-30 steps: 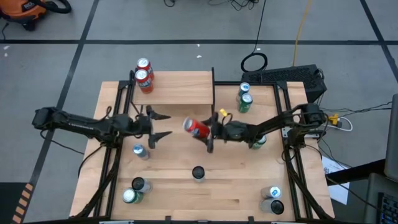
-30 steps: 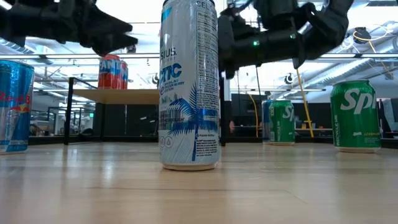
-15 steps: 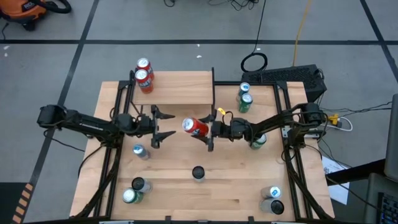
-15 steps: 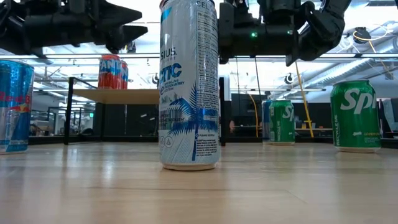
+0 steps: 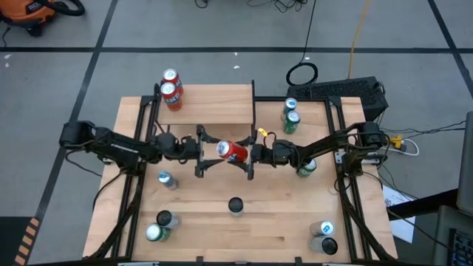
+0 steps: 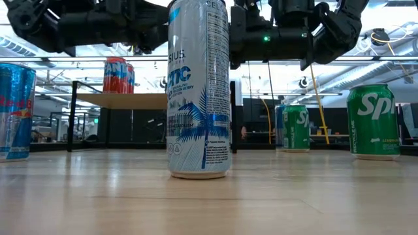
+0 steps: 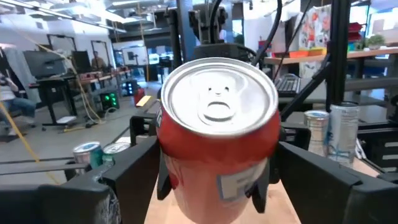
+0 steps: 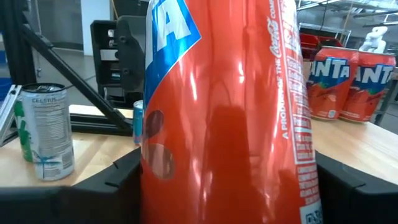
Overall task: Place canned beverage on shelf
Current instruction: Put the orange soda can on the shelf
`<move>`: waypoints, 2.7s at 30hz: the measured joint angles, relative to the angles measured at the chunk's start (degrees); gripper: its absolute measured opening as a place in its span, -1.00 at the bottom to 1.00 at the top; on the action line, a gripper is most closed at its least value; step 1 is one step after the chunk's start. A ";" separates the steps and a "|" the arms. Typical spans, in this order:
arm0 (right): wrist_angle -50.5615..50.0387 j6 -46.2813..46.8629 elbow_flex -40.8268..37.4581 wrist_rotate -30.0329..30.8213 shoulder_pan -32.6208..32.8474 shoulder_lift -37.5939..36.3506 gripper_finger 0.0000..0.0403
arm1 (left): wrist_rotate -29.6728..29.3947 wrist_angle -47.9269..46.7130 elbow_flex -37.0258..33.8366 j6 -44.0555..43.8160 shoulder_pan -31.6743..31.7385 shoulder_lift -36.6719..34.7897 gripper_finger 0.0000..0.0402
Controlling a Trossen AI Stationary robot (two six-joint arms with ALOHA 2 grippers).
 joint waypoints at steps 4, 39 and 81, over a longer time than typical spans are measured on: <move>-0.07 -0.07 0.00 0.46 -0.07 0.00 0.41 | 0.60 -0.03 1.82 -0.13 0.94 1.55 0.55; -1.74 2.55 0.15 -2.57 -1.49 0.00 0.52 | 5.45 -0.93 3.68 1.53 2.06 2.59 0.33; -2.89 2.53 2.61 0.47 -1.44 0.21 0.41 | 9.61 -4.06 3.79 -3.08 5.59 -0.60 0.77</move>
